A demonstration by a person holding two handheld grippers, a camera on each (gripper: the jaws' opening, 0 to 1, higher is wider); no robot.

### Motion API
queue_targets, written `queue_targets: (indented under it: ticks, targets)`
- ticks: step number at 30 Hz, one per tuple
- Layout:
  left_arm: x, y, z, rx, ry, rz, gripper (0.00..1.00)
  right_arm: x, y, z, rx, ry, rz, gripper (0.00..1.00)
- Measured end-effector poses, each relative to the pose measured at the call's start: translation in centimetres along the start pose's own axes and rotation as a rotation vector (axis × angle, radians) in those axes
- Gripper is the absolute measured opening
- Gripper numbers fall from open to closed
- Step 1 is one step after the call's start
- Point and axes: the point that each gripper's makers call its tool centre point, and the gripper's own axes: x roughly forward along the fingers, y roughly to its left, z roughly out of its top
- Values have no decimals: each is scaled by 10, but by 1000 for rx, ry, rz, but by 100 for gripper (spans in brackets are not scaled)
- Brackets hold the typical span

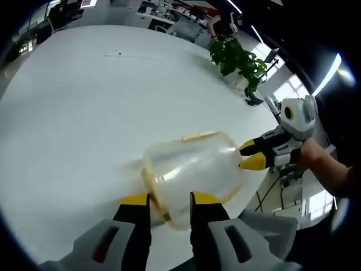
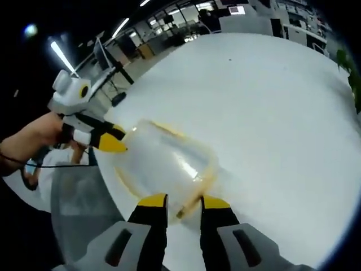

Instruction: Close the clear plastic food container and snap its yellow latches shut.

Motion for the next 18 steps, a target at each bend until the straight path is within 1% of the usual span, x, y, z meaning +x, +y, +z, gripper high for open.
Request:
queue_targets:
  ticks: [1,4,6,8,9,10,11,12,14,17,18]
  targets:
    - [2,-3,-3,12,29,-21,21,1,1,1,-4,-10,7,19]
    - [2,-6,-3,37,43,-24,22,0,3,2,-22,-1,2,19]
    - [1,-5,-4,34,33,-35,23,-3,2,2,-30,-9,5,20]
    - [0,-7,-3,41,13,-26,24,-3,0,2,3,-34,12,20]
    - [-1,-7,-3,52,5,-20,24,-4,0,2,-4,-44,8,20]
    - [-3,-7,0,110,-23,-4,25,-5,1,2,-3,-53,5,20]
    - [-6,-8,1,142,-37,8,25,-5,1,2,0,-67,1,20]
    - [-5,-10,-1,118,-33,9,25,-6,1,3,1,-73,-1,21]
    - [-6,-9,1,111,-32,10,25,-7,1,5,-2,-72,-3,21]
    - [-6,-10,1,102,-29,6,25,-7,1,6,-17,-48,-4,21]
    - [-9,-9,1,102,-32,6,25,-7,1,6,-27,-39,-6,21]
